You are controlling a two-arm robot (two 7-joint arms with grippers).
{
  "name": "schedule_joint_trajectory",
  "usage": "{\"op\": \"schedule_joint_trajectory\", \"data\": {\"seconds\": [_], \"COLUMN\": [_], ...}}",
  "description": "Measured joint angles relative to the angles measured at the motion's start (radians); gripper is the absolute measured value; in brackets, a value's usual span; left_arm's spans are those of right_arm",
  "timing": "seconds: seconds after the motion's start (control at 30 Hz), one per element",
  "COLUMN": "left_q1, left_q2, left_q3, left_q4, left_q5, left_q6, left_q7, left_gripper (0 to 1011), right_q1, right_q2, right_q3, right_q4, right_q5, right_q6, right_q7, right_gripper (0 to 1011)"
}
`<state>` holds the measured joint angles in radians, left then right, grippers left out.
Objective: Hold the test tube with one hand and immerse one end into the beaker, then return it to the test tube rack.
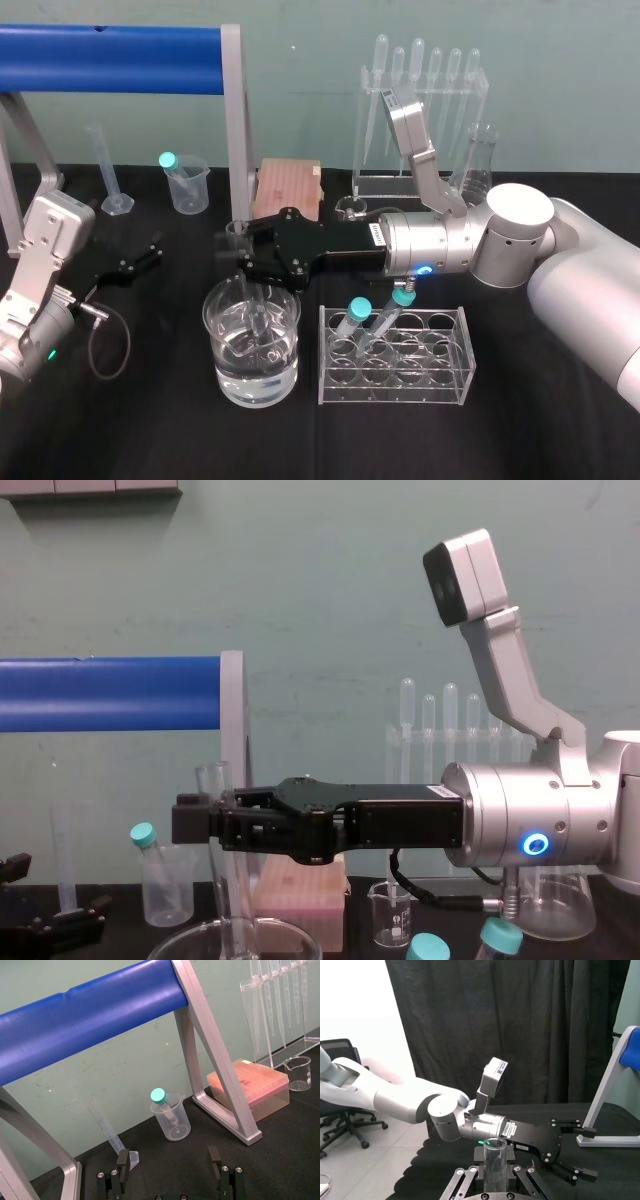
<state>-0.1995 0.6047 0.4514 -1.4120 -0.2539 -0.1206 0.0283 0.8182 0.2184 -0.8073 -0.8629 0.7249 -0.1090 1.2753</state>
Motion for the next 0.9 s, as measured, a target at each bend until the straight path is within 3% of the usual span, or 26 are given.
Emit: {"op": "schedule_joint_trajectory", "data": {"seconds": [0.9], "left_q1": [0.0], "left_q2": [0.0], "left_q3": [0.0], "left_q4": [0.0], "left_q5": [0.0], "left_q6": [0.0], "left_q7": [0.0], "left_gripper": [1000], "right_q1": [0.0], "right_q2": [0.0], "right_q3": [0.0], "right_q4": [0.0], "right_q5": [0.0], "right_q6": [0.0], "right_q7": [0.0], "right_gripper": [242]}}
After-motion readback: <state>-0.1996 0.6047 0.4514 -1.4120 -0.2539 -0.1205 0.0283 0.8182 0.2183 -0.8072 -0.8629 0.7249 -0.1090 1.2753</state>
